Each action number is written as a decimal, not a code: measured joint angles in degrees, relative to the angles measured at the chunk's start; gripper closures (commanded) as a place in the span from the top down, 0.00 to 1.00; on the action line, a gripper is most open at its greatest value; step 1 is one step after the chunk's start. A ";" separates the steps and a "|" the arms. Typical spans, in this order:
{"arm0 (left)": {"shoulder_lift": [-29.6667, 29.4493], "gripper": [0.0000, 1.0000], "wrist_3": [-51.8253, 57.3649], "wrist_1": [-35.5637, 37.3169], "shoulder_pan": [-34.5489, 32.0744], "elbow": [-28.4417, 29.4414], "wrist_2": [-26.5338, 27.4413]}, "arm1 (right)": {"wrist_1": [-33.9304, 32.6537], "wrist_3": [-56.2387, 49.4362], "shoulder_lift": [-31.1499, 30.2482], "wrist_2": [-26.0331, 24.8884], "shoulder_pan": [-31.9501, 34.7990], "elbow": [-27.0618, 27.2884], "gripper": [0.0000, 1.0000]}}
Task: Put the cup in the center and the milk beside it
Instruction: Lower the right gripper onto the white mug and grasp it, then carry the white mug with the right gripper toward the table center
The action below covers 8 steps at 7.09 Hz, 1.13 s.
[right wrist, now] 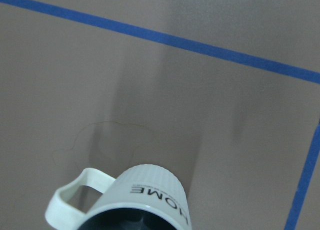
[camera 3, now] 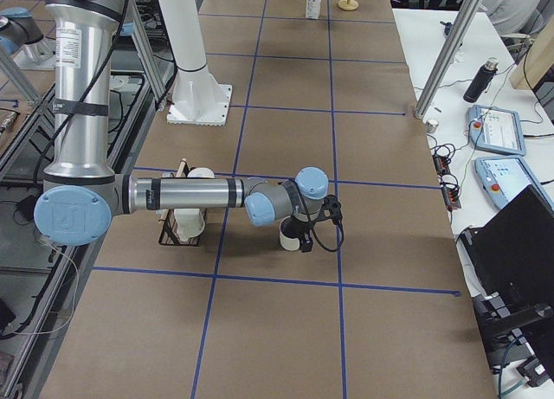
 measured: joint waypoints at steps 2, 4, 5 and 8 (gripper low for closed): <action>-0.02 0.98 -0.02 0.00 0.00 0.05 0.05 | 0.00 -0.07 -0.21 -0.36 -0.62 -0.55 0.00; -0.03 0.98 -0.84 0.00 0.00 0.01 0.02 | 0.00 -0.44 -0.24 -0.78 -1.03 -0.83 0.00; -0.03 0.98 -1.10 0.00 0.00 -0.06 0.00 | 0.05 -0.56 -0.17 -0.83 -1.04 -0.54 0.00; 0.00 0.98 -1.15 0.00 0.00 -0.44 -0.09 | -0.82 -0.20 5.38 -1.98 -4.00 4.62 0.00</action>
